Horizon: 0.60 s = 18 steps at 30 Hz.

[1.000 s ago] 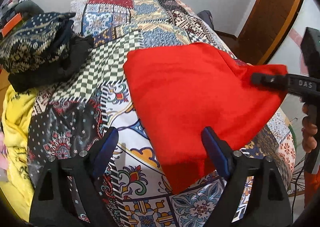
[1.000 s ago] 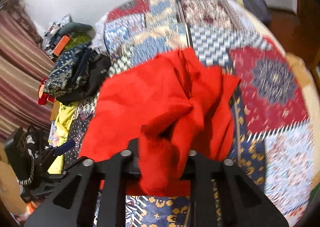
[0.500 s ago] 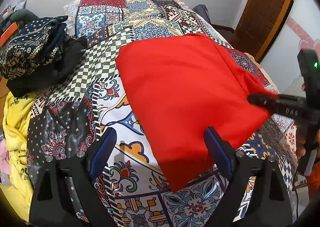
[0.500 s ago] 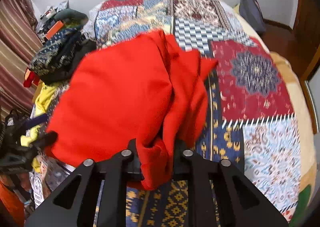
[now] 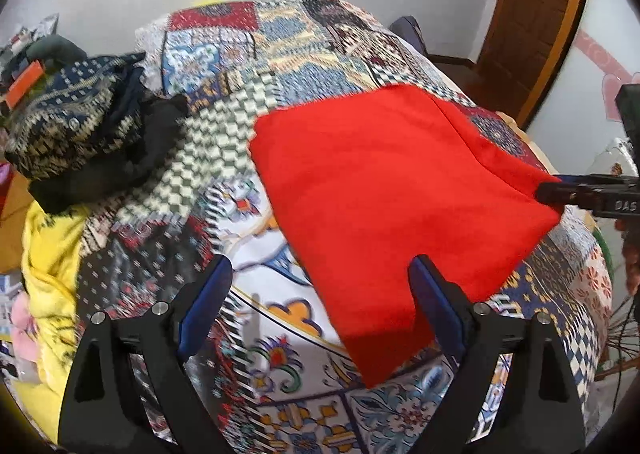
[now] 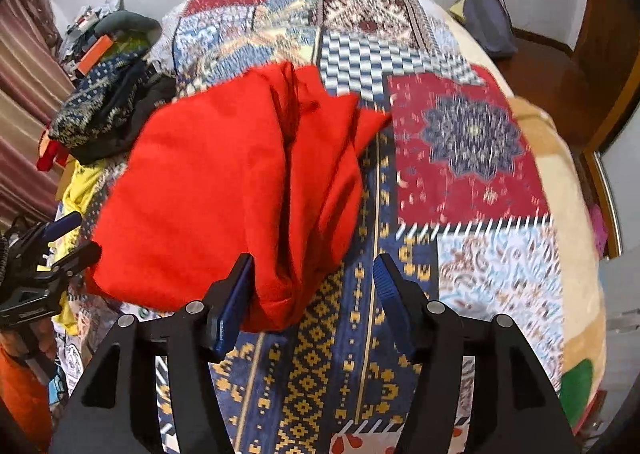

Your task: Fold large clothes

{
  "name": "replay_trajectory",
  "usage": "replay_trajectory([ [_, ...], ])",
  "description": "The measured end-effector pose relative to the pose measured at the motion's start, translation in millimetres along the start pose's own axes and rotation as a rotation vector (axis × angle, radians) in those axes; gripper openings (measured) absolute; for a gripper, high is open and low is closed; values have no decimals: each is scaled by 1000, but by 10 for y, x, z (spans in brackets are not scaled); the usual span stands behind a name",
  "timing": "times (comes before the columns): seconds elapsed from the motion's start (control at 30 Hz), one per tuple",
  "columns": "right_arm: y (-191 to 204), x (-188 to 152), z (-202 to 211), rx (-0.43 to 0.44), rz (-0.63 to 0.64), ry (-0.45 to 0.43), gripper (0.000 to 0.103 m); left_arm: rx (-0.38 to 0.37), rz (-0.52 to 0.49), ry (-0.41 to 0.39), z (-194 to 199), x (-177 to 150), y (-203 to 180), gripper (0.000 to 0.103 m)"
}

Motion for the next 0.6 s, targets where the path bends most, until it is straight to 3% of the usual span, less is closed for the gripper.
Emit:
replay_trajectory([
  [0.07, 43, 91, 53, -13, 20, -31, 59, 22, 10, -21, 23, 76, 64, 90],
  [0.17, 125, 219, 63, -22, 65, -70, 73, 34, 44, -32, 16, 180, 175, 90],
  [0.27, 237, 346, -28, 18, 90, -89, 74, 4, 99, -17, -57, 276, 297, 90],
  [0.47, 197, 474, -466, 84, 56, -1, 75, -161, 223, 96, -420, 321, 439, 90],
  [0.6, -117, 467, -763, 97, -40, 80, 75, -278, 323, 179, -713, 287, 503, 90],
])
Point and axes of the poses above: each gripper's, at about its wrist camera, not at the fingertips, and z roughly against the way its jaws point, y to its left, x to its top, the point moved 1 cm from there along -z, roughly the way its jaws point, and after that the axes turned 1 degree about z, right-handed, at the moved point
